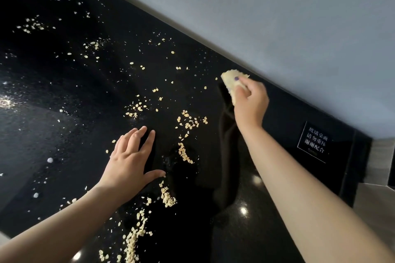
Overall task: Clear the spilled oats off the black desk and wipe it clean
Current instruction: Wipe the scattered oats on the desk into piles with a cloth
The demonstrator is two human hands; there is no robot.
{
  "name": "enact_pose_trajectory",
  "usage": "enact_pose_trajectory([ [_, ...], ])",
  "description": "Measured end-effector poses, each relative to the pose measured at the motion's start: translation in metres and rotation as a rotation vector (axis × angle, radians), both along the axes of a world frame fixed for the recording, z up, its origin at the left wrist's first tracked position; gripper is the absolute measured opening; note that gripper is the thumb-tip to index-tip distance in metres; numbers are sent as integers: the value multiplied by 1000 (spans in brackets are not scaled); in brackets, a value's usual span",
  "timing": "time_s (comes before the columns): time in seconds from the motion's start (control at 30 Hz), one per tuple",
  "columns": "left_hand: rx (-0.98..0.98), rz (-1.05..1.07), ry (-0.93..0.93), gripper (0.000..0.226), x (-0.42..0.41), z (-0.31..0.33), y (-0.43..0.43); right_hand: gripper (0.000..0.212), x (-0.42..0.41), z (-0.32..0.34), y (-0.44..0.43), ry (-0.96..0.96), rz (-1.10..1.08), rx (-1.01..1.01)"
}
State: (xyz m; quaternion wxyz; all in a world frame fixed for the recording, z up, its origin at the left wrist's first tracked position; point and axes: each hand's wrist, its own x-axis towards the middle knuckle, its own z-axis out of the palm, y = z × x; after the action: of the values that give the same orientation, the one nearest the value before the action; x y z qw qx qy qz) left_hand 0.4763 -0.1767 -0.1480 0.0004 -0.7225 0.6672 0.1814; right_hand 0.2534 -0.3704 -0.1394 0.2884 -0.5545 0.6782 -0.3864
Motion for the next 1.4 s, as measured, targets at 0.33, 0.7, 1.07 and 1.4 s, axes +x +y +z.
enact_pose_trajectory([
  [0.33, -20, 24, 28, 101, -1, -5, 4, 28, 30, -30, -47, 309, 108, 34],
  [0.7, 7, 38, 92, 101, -3, 0, 3, 28, 47, -18, 81, 64, 541, 153],
  [1.07, 8, 36, 92, 101, -3, 5, 2, 28, 18, -17, 38, 187, 217, 94],
  [1.4, 34, 6, 160, 90, 13, 15, -1, 29, 56, -23, 143, 114, 521, 89],
])
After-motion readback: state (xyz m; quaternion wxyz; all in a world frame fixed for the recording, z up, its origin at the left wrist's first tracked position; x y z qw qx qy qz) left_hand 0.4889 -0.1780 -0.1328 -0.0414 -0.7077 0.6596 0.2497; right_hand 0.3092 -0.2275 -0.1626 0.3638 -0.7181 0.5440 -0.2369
